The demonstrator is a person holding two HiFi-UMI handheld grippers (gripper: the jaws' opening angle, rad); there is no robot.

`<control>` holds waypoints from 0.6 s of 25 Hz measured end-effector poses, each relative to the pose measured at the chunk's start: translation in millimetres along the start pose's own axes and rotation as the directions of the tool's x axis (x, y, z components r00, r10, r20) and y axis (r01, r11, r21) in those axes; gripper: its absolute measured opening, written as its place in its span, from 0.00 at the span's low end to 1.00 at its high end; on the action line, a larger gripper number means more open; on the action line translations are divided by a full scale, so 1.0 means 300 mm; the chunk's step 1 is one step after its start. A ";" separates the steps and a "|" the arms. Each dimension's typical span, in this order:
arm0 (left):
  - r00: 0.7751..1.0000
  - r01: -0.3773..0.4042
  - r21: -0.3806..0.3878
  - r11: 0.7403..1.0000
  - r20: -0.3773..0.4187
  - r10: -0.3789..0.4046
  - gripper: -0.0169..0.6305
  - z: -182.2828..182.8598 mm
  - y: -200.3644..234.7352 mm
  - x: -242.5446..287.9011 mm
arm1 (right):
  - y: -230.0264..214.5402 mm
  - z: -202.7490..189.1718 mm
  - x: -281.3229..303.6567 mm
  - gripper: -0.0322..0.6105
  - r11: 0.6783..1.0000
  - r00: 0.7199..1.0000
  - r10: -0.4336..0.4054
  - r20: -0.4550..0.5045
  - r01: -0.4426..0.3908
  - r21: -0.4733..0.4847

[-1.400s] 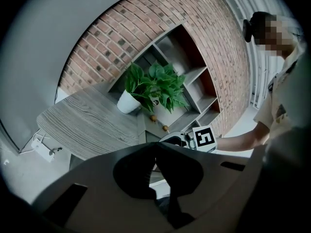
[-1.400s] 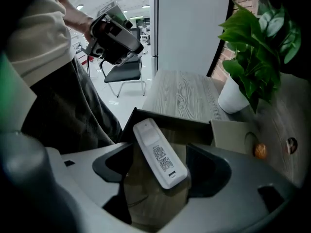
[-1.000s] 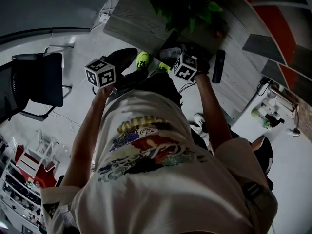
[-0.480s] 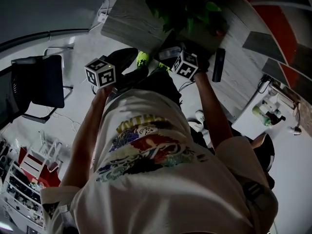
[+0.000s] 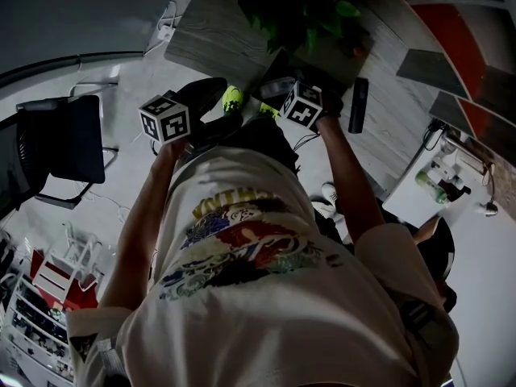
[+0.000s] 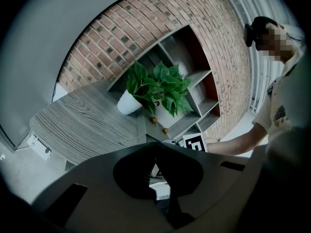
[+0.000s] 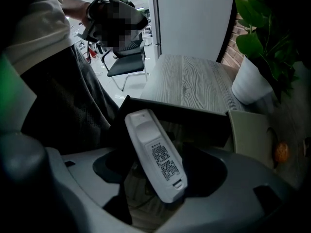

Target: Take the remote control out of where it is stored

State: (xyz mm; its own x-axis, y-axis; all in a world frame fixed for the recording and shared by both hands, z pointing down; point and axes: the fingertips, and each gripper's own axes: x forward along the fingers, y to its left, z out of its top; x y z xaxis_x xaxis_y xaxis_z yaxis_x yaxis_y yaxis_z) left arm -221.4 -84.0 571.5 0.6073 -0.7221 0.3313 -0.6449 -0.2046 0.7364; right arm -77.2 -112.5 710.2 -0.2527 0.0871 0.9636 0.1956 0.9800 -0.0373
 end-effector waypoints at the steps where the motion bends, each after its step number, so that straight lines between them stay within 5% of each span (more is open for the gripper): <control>1: 1.000 0.002 0.002 1.000 0.002 -0.002 0.03 0.001 -0.001 -0.002 | 0.000 -0.001 -0.003 0.55 1.000 1.000 -0.003 0.005 0.003 0.003; 4: 1.000 0.011 0.007 1.000 0.010 -0.011 0.03 0.011 -0.007 -0.006 | -0.004 -0.008 -0.012 0.51 0.998 1.000 -0.013 0.025 0.012 0.056; 7: 1.000 0.023 0.009 1.000 0.021 -0.023 0.03 0.016 -0.018 -0.014 | -0.021 -0.026 -0.034 0.47 0.975 0.998 -0.027 0.054 0.014 0.223; 15: 0.999 0.044 0.008 0.999 0.031 -0.045 0.03 -0.004 -0.021 -0.045 | -0.079 -0.075 -0.107 0.44 0.797 0.970 -0.162 0.183 0.020 0.603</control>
State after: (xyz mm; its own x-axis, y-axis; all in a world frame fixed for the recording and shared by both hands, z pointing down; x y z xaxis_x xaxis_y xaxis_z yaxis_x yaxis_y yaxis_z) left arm -225.0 -72.3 563.1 0.6206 -0.7327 0.2794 -0.6208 -0.2414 0.7459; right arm -52.5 -142.5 686.0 -0.4502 -0.0419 0.8920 -0.4208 0.8910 -0.1705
